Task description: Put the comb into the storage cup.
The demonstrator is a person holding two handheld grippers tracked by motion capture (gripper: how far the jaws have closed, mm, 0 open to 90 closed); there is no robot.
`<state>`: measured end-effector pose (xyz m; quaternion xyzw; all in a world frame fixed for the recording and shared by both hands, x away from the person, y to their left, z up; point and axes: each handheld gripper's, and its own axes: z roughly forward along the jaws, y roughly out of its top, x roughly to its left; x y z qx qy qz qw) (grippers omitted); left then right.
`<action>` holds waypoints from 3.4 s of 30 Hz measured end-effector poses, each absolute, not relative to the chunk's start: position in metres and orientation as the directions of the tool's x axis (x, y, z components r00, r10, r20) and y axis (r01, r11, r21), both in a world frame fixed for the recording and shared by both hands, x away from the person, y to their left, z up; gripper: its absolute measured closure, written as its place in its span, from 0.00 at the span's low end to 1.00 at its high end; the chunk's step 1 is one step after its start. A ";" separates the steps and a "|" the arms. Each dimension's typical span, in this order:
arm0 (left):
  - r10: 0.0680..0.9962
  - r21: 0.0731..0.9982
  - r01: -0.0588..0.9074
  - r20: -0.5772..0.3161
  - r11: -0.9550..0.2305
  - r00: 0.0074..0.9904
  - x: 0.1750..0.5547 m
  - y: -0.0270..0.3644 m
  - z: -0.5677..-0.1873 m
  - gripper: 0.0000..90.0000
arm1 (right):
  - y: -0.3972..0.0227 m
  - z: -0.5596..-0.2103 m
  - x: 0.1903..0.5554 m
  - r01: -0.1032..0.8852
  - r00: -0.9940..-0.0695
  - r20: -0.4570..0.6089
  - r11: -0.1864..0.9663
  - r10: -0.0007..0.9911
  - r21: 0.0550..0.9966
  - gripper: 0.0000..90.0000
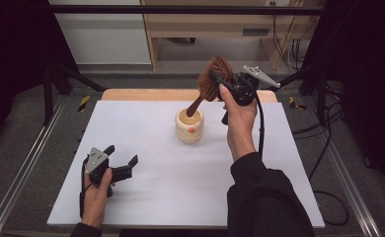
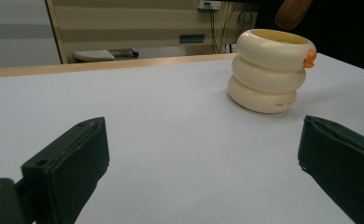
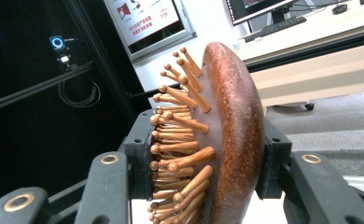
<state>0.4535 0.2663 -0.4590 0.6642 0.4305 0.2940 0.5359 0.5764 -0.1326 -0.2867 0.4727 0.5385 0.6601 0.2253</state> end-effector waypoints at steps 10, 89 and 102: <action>0.888 0.965 0.257 -0.075 -0.050 0.455 0.454 0.267 -0.459 0.02 | -0.130 -0.304 0.581 0.237 -0.435 0.374 -0.297 0.819 0.925 0.57; 0.888 0.967 0.251 -0.073 -0.048 0.455 0.454 0.268 -0.458 0.02 | -0.119 -0.352 0.597 0.321 -0.404 0.396 -0.277 0.825 0.906 0.56; 0.888 0.967 0.251 -0.075 -0.046 0.454 0.454 0.269 -0.458 0.02 | -0.115 -0.354 0.598 0.324 -0.405 0.393 -0.273 0.826 0.906 0.56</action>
